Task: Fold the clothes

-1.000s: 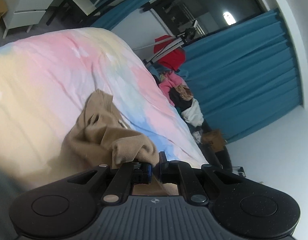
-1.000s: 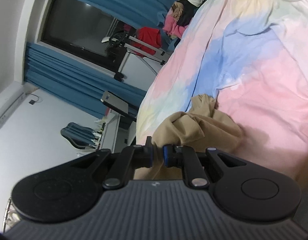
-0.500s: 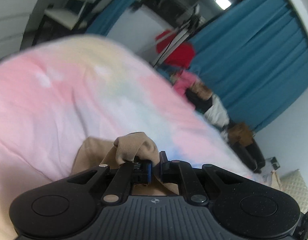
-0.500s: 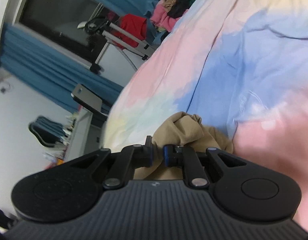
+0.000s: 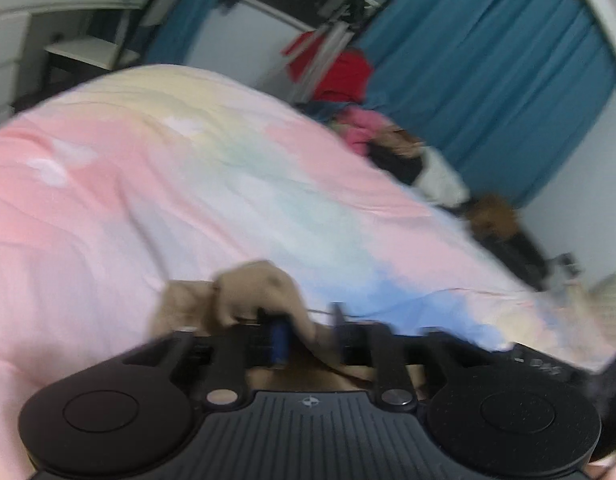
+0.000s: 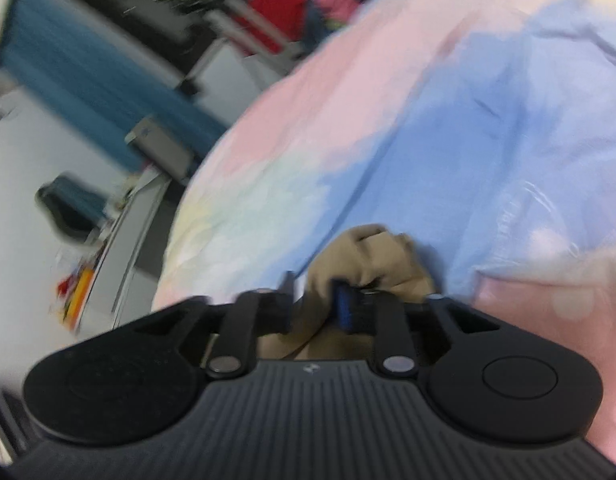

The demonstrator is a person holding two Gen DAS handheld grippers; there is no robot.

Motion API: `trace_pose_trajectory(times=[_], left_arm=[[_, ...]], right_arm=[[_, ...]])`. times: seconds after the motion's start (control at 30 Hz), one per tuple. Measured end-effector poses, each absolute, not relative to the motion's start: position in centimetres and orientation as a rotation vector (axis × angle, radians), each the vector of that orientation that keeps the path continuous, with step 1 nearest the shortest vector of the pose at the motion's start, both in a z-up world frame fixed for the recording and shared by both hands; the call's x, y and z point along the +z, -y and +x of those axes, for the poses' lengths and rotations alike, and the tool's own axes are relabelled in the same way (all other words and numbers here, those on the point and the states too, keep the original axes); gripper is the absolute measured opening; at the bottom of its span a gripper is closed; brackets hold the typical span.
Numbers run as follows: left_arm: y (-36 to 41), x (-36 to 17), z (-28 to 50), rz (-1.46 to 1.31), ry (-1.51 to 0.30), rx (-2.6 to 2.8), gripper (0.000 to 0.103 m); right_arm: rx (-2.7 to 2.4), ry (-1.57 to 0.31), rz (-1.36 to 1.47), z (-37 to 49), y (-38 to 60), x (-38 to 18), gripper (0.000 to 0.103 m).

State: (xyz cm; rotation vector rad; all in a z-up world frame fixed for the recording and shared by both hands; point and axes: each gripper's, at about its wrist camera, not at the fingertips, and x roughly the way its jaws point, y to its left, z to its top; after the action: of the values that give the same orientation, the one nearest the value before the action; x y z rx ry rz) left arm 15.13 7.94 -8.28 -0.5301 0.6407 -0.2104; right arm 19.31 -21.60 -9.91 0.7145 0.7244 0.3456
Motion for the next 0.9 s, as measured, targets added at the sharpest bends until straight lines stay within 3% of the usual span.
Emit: trace_pose_trajectory(times=[0.03,0.07,0.13,0.27,0.4,0.6,0.9], left_arm=[[-7.4,-7.8,14.7,-0.494,-0.629,-0.216,0.065],[-7.0,-7.3,14.3,-0.458,-0.618,-0.222,0.073],[-5.8,-6.4,13.3,-0.363,-0.589,-0.222,0.078],[-4.0,-6.6,12.4,-0.188,-0.603,-0.165,0.079],[-2.7,-8.2,13.6,-0.079,-0.66,-0.123,0.079],[-2.5,-9.8,14.6,-0.045,-0.723,-0.116,0.08],[-1.2,-7.7,11.6,-0.014,-0.675,-0.095,0.08]], right_arm=[[0.373,-0.718,0.674,18.9,21.0,-9.4,0.066],[0.399,-0.712,0.631,18.5,20.3,-8.9,0.067],[0.419,-0.678,0.515,17.4,18.7,-7.6,0.067],[0.401,-0.608,0.376,15.7,17.5,-6.5,0.066],[0.348,-0.665,0.314,16.9,17.7,-7.7,0.061],[0.326,-0.694,0.246,18.3,16.6,-10.2,0.061],[0.307,-0.657,0.261,15.8,17.2,-8.3,0.062]])
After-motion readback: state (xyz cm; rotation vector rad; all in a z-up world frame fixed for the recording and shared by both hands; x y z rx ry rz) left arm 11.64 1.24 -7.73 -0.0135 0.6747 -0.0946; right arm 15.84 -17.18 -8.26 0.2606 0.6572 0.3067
